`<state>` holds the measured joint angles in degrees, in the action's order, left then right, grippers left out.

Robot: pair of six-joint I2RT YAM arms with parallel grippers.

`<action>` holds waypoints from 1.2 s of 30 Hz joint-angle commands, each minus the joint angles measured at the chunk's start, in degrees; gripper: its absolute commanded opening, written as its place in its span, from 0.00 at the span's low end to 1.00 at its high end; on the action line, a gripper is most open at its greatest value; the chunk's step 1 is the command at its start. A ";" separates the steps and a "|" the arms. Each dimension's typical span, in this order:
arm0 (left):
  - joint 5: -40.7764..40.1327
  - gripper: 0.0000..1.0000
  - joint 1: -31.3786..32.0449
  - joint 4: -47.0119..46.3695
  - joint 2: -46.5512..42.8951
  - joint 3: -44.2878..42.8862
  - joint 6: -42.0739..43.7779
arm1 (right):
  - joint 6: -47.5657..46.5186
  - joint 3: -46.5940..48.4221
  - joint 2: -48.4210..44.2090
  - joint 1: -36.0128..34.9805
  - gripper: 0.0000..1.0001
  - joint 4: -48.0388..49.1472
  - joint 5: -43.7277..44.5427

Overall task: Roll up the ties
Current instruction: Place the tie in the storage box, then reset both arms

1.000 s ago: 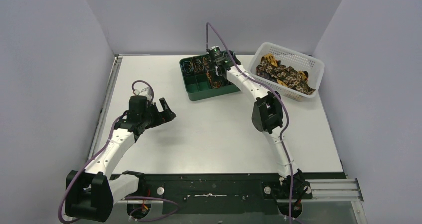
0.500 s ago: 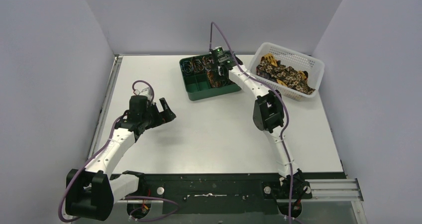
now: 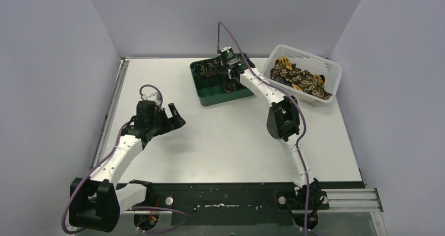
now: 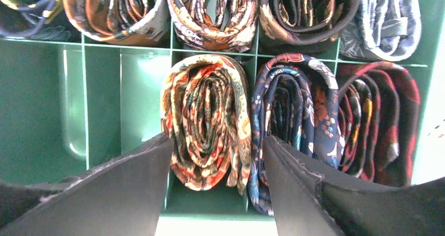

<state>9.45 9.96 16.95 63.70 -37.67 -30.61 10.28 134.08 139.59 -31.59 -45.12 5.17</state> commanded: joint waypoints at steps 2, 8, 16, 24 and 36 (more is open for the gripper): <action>0.68 0.97 -0.39 -1.87 -0.85 -2.84 0.38 | -1.96 -2.49 -10.82 -0.49 0.67 3.00 1.96; -0.66 0.97 -0.40 -3.40 -3.15 -2.25 -0.16 | -1.68 -14.25 -19.52 -0.66 0.79 8.08 -0.79; -10.41 0.97 -0.32 -3.37 -9.83 -2.39 -0.21 | 3.39 -51.30 -47.02 0.88 1.00 28.45 7.06; -21.62 0.97 -0.36 1.99 -16.49 -4.88 2.62 | 10.33 -79.37 -68.93 4.27 1.00 38.41 8.54; -26.31 0.97 -0.35 4.49 -21.10 -4.60 3.98 | 11.64 -95.45 -85.43 4.62 1.00 39.34 6.16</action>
<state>-14.24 9.93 20.67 43.70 -40.34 -27.79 21.52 38.92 56.01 -26.98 -9.19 11.07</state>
